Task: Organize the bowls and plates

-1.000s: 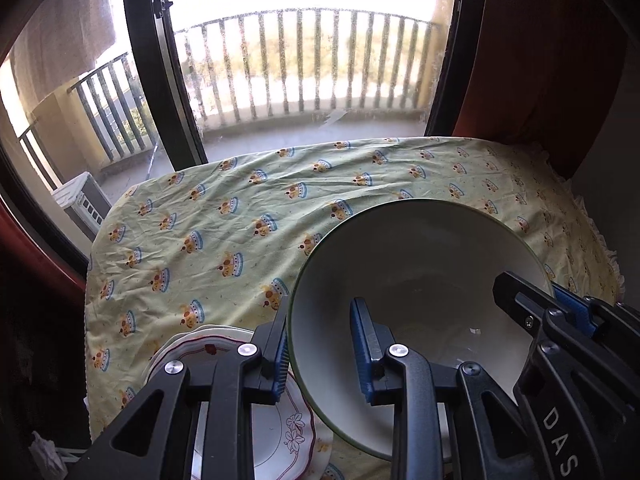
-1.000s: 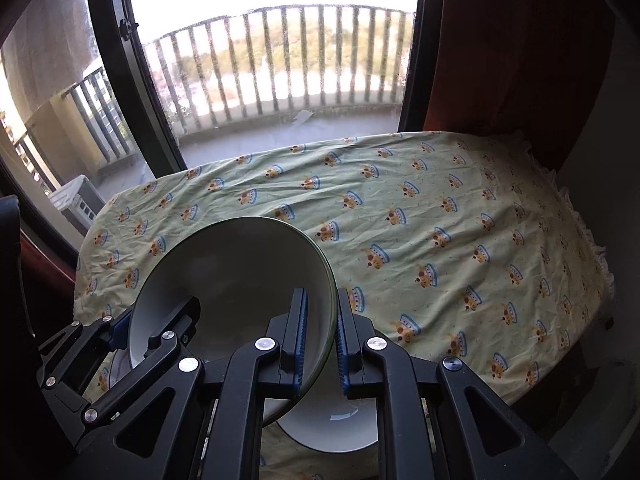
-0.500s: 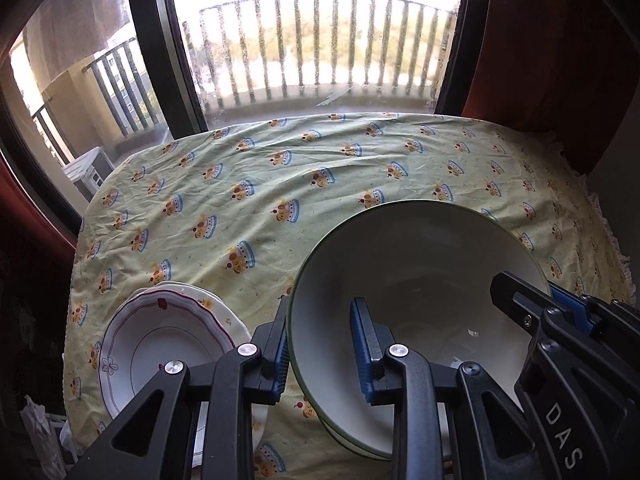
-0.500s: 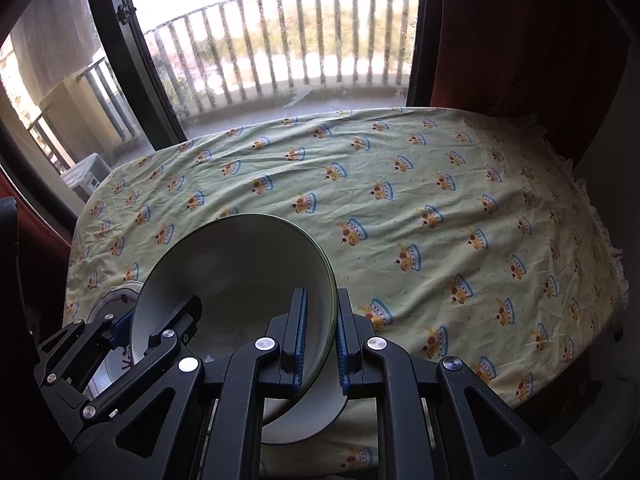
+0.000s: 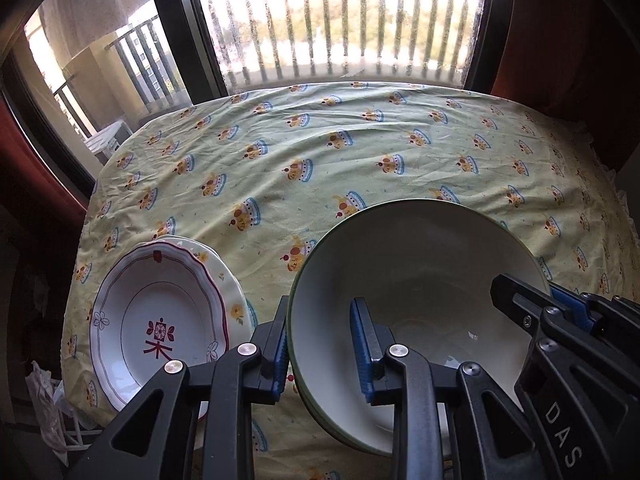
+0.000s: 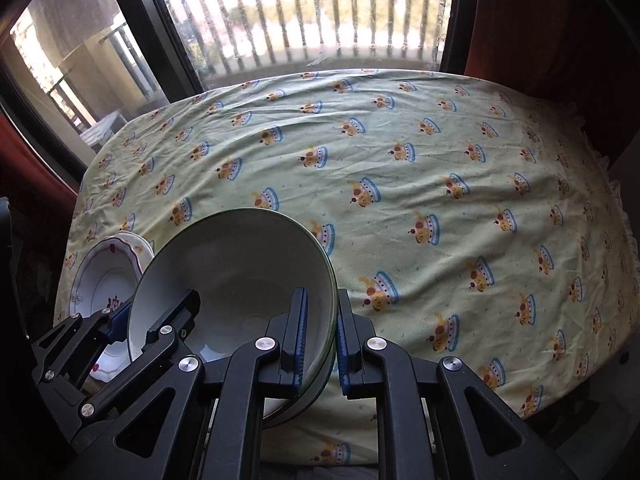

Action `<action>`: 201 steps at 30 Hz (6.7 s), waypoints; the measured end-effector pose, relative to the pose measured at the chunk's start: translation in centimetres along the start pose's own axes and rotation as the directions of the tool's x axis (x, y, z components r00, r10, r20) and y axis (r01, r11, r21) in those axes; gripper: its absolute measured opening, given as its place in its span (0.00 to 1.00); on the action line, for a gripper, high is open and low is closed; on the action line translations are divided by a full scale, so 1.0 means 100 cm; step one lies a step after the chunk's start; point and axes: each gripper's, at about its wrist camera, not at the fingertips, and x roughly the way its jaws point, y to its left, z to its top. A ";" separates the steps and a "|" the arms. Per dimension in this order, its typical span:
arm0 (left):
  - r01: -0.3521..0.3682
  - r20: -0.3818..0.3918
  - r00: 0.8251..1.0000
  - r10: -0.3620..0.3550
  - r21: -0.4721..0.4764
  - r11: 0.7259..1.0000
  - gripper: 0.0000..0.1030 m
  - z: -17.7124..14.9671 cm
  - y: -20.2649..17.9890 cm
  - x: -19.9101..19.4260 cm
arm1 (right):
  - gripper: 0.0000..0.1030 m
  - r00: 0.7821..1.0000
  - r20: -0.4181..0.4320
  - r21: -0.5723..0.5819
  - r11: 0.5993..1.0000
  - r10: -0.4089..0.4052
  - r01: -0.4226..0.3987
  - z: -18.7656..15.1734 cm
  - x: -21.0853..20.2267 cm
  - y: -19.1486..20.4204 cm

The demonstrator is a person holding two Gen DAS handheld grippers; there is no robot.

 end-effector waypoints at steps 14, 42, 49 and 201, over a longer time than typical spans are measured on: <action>-0.019 -0.054 0.998 0.016 -0.049 0.999 0.24 -0.012 0.005 0.000 | 0.16 0.997 -0.038 -0.050 0.997 0.062 -0.064 -0.007 0.000 0.004; 0.039 -0.080 0.996 -0.045 -0.075 0.996 0.45 -0.023 0.005 0.011 | 0.24 0.997 -0.050 -0.048 0.997 0.065 -0.067 -0.016 0.017 -0.002; 0.069 -0.099 0.992 -0.074 -0.049 0.996 0.73 -0.023 0.014 0.010 | 0.56 0.991 -0.098 0.015 0.995 0.095 -0.094 -0.014 0.027 0.003; 0.288 -0.196 0.937 -0.291 -0.042 0.957 0.50 -0.014 0.222 0.034 | 0.40 0.972 -0.216 0.189 0.981 0.095 -0.054 -0.008 0.064 0.209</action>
